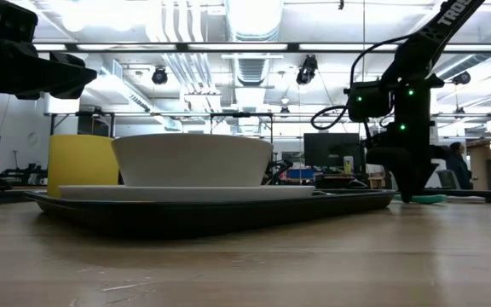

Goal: Set up tray
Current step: Put the green spoon to the left of the white fork on top of the gray napkin on the black serving tray

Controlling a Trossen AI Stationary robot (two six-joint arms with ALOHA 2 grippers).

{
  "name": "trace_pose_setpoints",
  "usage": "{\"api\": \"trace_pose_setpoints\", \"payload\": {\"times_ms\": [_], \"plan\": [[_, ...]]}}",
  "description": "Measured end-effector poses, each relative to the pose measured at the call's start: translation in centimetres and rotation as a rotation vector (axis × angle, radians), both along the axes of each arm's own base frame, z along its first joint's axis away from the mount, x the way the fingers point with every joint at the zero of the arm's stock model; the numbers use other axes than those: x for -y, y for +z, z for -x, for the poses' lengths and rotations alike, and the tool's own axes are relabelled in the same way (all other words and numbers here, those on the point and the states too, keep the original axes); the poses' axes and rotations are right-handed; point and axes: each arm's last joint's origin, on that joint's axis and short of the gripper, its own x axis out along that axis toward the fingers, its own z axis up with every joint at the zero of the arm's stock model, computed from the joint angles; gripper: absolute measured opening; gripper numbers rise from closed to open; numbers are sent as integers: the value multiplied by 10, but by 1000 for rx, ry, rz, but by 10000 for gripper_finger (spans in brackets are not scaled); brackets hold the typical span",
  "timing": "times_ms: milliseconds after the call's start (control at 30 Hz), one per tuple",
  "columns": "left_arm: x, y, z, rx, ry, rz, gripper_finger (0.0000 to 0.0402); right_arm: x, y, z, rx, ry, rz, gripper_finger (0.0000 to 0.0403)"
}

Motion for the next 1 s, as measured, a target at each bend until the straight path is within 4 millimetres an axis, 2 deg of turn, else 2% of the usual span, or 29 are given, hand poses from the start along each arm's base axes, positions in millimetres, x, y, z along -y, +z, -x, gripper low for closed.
{"api": "trace_pose_setpoints", "payload": {"times_ms": [233, 500, 667, 1000], "plan": [[0, 0, 0, 0, 0, 0, 101, -2, -5, 3, 11, -64, 1, 69], [0, 0, 0, 0, 0, 0, 101, -1, 0, 0, 21, -66, 0, 52], [0, 0, 0, 0, 0, 0, 101, 0, 5, -8, 70, -80, -2, 54], [0, 0, 0, 0, 0, 0, 101, -11, 20, -28, 138, -13, 3, 54]]}}
